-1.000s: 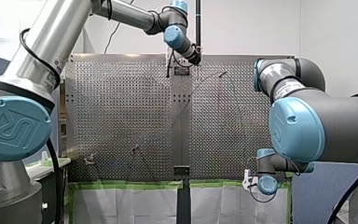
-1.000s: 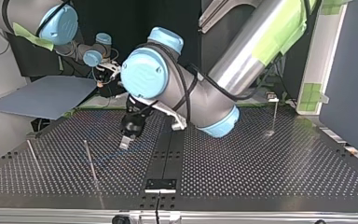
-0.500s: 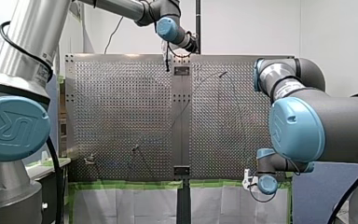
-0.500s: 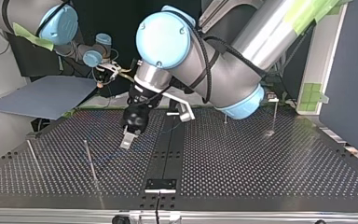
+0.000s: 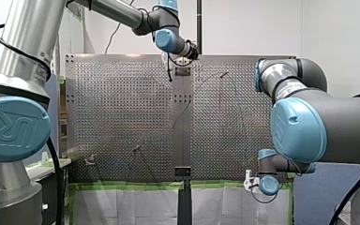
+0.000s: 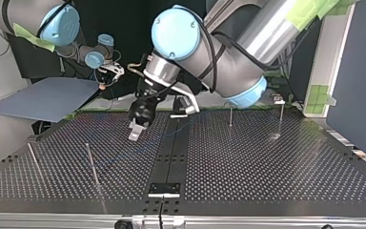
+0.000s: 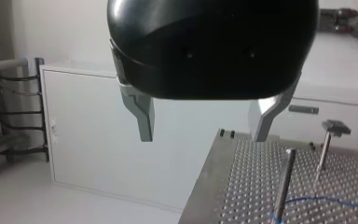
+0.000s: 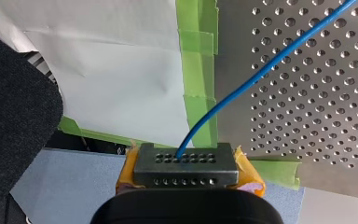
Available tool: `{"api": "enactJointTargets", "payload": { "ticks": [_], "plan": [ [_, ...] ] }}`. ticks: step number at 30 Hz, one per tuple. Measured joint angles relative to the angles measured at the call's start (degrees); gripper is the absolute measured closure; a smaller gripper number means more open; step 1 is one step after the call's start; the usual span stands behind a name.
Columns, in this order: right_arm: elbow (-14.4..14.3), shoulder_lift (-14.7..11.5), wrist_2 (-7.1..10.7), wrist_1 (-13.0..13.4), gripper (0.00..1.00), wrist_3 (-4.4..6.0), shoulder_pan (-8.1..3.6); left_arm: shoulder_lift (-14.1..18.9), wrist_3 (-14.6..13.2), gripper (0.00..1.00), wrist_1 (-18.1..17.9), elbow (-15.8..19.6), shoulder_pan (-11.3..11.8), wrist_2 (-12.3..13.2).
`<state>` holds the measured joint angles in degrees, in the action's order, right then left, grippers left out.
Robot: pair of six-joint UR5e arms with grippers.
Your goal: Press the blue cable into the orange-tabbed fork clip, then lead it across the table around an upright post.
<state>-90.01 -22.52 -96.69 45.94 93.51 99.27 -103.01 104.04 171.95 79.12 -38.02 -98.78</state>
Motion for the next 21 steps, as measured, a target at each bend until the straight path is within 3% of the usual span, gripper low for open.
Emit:
{"api": "enactJointTargets", "payload": {
  "ticks": [4, 21],
  "plan": [
    [-0.01, 0.00, 0.00, 0.00, 1.00, 0.00, -0.01, -0.01, 1.32, 0.00, -2.65, 2.69, 0.02, 0.06],
    [0.25, 0.00, 0.22, 0.02, 1.00, -0.15, 0.07, 0.02, 1.99, 0.00, -12.19, 12.19, 0.19, -1.00]
  ]
}}
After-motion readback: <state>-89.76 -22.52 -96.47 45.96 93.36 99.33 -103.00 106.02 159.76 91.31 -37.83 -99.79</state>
